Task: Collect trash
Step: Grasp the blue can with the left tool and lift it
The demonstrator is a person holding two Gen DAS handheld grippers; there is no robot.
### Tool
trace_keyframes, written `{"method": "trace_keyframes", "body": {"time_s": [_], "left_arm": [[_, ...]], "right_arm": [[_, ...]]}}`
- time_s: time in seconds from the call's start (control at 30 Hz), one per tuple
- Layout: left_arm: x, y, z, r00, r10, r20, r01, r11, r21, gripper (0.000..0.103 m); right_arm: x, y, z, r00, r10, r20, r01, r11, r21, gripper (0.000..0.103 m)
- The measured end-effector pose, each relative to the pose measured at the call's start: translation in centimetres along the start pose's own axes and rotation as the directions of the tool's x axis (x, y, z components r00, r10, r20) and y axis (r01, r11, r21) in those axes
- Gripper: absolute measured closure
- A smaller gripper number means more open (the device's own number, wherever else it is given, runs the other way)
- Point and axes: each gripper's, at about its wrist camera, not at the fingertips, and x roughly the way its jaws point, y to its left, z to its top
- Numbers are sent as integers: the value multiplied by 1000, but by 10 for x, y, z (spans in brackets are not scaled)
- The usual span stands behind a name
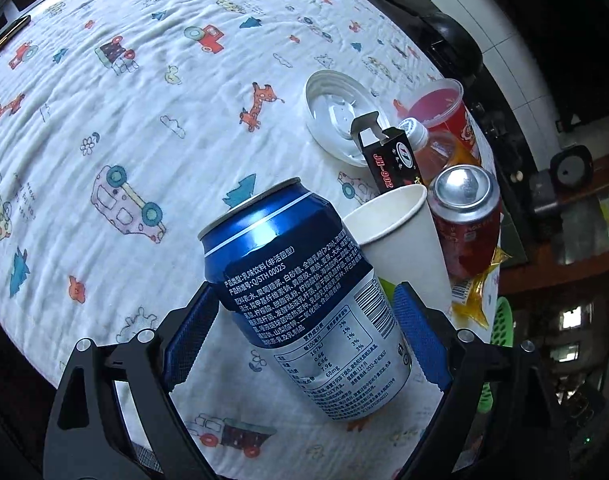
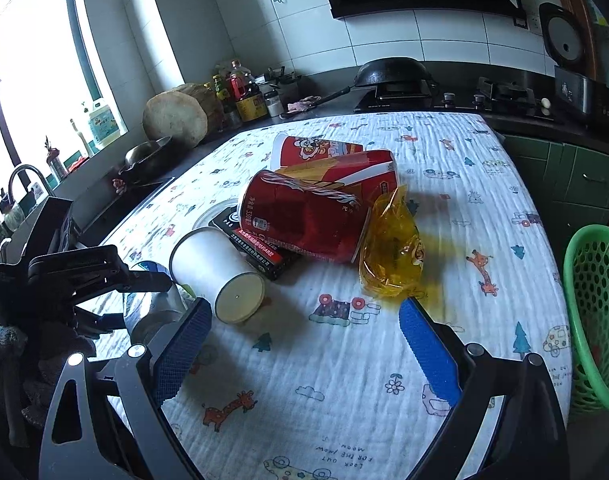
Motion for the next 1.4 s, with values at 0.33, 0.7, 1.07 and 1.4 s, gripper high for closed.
{"method": "trace_keyframes", "body": {"time_s": [0.33,0.7,1.07,1.4], "left_arm": [[-2,-1,0,1000,-4,-3,4,997,79,18],[-17,13,27,995,71,-73,-44,947,318,21],[-17,22,57,976,204,-82,-125,823,554,22],[-12,18,64,976,188,-112,-74,764,641,21]], "right_arm": [[12,12,2,999,10,-33,-12,999,-40,11],[36,43,11,995,36,-97,-52,984,-169,11],[77,83,26,986,32,-162,-86,938,-336,12],[118,104,26,971,0,-241,-116,878,-465,16]]}}
